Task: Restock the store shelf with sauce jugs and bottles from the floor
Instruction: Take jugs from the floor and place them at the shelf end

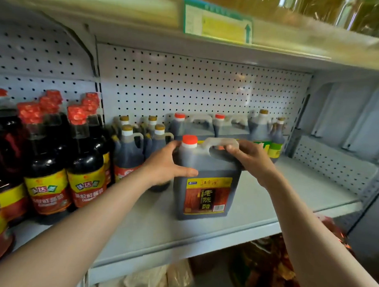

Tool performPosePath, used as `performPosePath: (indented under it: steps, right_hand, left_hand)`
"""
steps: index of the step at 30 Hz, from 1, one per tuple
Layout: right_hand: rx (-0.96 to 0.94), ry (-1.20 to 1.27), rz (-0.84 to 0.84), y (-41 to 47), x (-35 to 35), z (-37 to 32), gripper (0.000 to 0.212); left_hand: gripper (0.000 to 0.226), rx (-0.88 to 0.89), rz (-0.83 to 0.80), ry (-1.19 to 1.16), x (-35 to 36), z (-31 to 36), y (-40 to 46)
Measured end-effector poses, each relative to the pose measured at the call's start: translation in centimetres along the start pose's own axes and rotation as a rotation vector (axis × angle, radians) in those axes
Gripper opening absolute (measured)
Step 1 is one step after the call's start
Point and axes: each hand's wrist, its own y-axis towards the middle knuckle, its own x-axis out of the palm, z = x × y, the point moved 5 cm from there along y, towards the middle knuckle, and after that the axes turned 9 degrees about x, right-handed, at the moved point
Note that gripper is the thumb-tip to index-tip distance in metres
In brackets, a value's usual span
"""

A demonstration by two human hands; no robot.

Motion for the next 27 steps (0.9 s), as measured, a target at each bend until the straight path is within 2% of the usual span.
performPosePath:
  steps: [1, 2, 4, 5, 7, 12, 17, 22, 25, 27]
  right_hand:
    - [-0.012, 0.084, -0.064, -0.5, 0.3, 0.6, 0.043]
    - [-0.033, 0.173, -0.138, -1.3, 0.5, 1.3, 0.046]
    - [-0.039, 0.288, -0.275, -2.9, 1.2, 3.2, 0.071]
    - [-0.018, 0.266, -0.308, -3.7, 1.7, 4.3, 0.08]
    - [0.036, 0.155, -0.324, -4.4, 2.9, 6.3, 0.083]
    - [0.001, 0.05, -0.188, -4.2, 3.6, 7.8, 0.067]
    - [0.032, 0.02, -0.057, -1.9, 4.4, 8.7, 0.061]
    - [0.089, -0.038, -0.016, -1.3, 4.5, 8.4, 0.061]
    - [0.185, -0.167, 0.019, -2.4, 4.4, 7.9, 0.058]
    - [0.266, -0.199, 0.018, -4.0, 4.0, 7.8, 0.074]
  left_hand:
    - [0.108, 0.009, 0.005, 0.028, 0.1, 0.1, -0.2]
    - [0.107, 0.022, 0.014, 0.069, 0.2, 0.3, -0.5]
    - [0.111, 0.065, 0.031, 0.174, 0.6, 0.6, -1.1]
    - [0.115, 0.084, 0.033, 0.212, 0.8, 0.8, -1.2]
    - [0.118, 0.089, 0.048, 0.23, 1.1, 0.8, -1.2]
    - [0.112, 0.077, 0.087, 0.309, 1.2, 0.8, -0.7]
    - [0.121, 0.052, 0.094, 0.302, 1.3, 0.1, 2.1]
    - [0.121, 0.043, 0.087, 0.287, 1.3, -0.8, 3.1]
    - [0.12, 0.043, 0.101, 0.285, 1.6, -0.4, 2.5]
    - [0.117, 0.021, 0.129, 0.309, 1.9, 0.0, 1.7]
